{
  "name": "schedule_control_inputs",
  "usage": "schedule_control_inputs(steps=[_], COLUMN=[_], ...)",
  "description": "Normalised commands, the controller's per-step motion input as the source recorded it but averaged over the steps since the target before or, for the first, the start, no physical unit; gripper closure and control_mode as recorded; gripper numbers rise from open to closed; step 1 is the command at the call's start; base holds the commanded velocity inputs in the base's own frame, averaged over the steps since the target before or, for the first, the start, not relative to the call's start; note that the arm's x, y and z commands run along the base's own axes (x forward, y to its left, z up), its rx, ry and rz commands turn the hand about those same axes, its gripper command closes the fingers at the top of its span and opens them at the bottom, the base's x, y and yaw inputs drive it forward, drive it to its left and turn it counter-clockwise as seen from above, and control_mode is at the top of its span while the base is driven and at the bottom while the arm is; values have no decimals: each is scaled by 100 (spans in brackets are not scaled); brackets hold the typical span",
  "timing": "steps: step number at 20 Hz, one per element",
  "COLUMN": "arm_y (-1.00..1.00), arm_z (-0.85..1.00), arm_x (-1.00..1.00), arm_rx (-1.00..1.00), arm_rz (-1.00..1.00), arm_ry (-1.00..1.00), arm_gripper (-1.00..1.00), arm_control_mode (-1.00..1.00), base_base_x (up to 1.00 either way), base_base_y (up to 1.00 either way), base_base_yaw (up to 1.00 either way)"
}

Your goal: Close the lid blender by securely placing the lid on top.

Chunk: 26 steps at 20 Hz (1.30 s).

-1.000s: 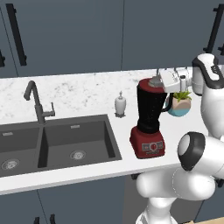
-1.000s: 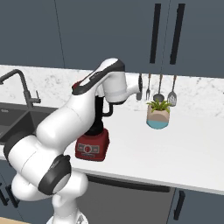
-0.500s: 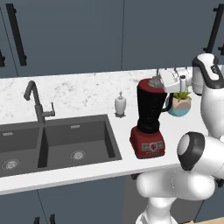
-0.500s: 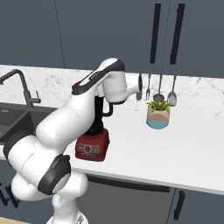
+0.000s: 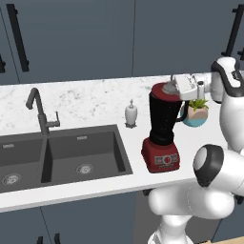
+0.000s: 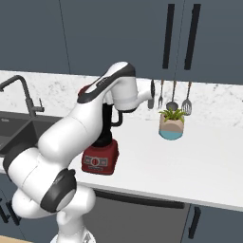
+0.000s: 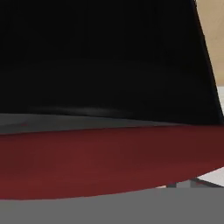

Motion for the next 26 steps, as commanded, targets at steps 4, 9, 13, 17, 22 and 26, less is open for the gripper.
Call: schedule_control_inputs(steps=[4, 9, 13, 17, 22, 26], arm_y=[3, 11, 21, 17, 2, 4], arm_z=[35, 6, -9, -17, -2, -3], arm_x=[-22, -32, -2, 0, 0, -8], arm_rx=[0, 0, 0, 0, 0, 0], arm_rz=[0, 0, 0, 0, 0, 0], arm_ry=[-15, -8, 4, 15, 9, 7], arm_gripper=[-100, -100, -100, -100, -100, -100], arm_control_mode=[-100, -100, -100, -100, -100, -100], base_base_x=[0, 0, 0, 0, 0, 0], base_base_y=[0, 0, 0, 0, 0, 0], base_base_yaw=[0, 0, 0, 0, 0, 0])
